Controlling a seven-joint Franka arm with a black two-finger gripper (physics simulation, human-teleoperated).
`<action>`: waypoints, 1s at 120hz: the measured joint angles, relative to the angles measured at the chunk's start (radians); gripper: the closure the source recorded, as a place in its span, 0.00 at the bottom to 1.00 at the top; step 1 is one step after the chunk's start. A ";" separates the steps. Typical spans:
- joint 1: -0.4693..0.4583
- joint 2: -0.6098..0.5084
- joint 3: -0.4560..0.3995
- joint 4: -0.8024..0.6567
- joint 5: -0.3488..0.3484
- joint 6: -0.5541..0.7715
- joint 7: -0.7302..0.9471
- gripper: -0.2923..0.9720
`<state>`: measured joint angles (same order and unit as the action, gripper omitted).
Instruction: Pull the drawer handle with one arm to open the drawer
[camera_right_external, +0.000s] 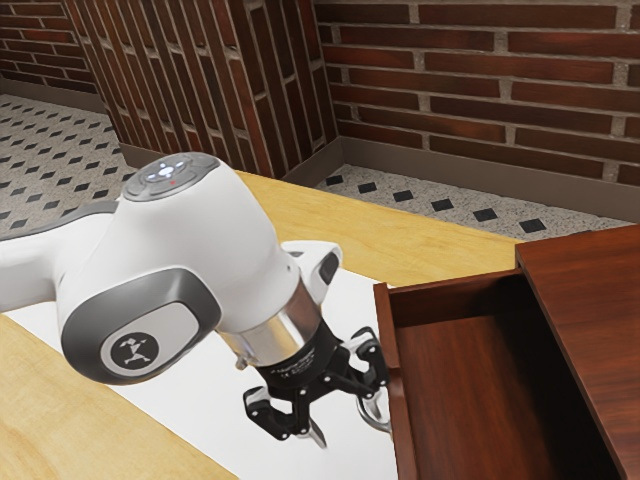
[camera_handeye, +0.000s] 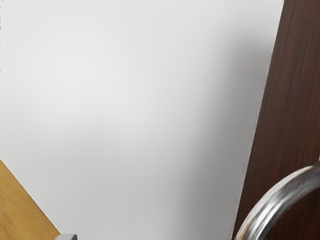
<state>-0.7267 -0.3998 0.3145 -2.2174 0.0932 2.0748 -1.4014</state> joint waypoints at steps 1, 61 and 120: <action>0.000 0.000 0.000 0.000 0.000 0.000 0.000 0.45; -0.002 -0.039 0.009 -0.021 0.024 0.003 -0.004 0.45; 0.553 0.145 -0.190 0.714 -0.065 -0.556 -0.091 0.29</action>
<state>-0.1735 -0.2553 0.1245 -1.5033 0.0280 1.5186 -1.4920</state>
